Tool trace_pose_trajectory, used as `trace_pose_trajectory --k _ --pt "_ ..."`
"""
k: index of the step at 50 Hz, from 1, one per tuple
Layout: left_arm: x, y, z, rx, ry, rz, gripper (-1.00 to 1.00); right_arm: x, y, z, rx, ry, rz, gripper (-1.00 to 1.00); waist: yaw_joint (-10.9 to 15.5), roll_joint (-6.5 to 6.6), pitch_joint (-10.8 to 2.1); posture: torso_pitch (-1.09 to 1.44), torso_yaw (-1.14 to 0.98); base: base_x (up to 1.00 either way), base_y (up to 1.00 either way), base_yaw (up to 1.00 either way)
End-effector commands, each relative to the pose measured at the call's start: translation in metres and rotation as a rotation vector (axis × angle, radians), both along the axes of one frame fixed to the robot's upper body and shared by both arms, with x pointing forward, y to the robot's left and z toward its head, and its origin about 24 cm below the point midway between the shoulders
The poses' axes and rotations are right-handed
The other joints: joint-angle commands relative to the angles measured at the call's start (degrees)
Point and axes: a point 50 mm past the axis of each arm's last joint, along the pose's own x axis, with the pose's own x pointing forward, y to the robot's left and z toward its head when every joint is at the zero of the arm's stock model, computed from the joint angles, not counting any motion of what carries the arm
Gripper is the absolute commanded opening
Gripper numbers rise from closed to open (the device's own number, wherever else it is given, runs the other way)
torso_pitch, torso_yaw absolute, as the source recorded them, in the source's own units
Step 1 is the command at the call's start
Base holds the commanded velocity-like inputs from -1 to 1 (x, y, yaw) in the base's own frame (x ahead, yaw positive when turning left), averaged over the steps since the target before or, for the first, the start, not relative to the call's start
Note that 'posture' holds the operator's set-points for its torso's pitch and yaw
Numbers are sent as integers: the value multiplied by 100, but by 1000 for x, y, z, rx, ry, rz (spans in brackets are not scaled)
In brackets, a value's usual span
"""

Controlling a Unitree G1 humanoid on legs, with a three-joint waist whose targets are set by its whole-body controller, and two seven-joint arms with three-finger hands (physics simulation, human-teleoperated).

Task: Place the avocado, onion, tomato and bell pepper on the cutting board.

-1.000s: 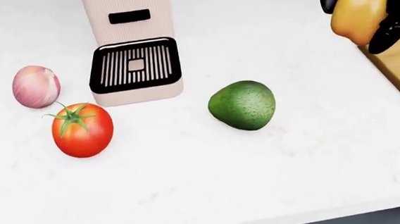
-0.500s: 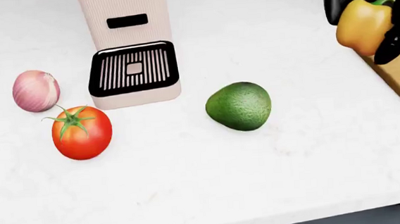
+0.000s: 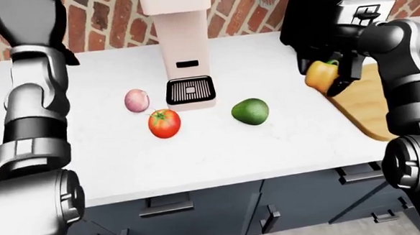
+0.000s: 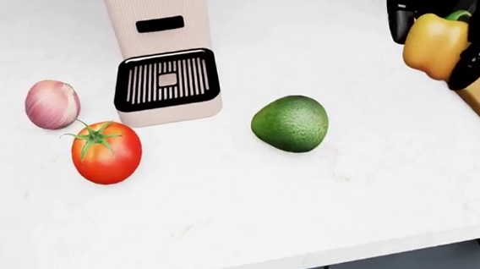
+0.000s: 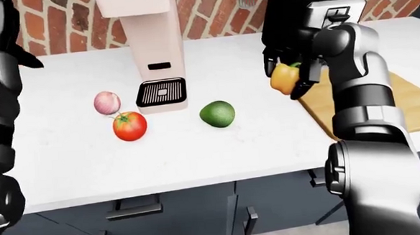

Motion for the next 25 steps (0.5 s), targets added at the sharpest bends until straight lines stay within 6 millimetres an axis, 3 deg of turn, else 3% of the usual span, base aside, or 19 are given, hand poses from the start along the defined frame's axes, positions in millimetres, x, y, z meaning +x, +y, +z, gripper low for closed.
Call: trace_pose_trajectory --k 1,11,25 --pt "-4 -2 22 21 -89 -17 100 -4 1 28 7 -106 8 -100 -2 -9 -199 0 0 0 0 0" --pt "11 -1 -4 -77 81 -60 100 -3 2 24 7 -90 10 -100 -12 -17 -225 0 0 0 0 0" --pt "17 -14 -18 -92 275 -216 100 -3 3 19 4 -74 12 -100 1 -27 -238 0 0 0 0 0"
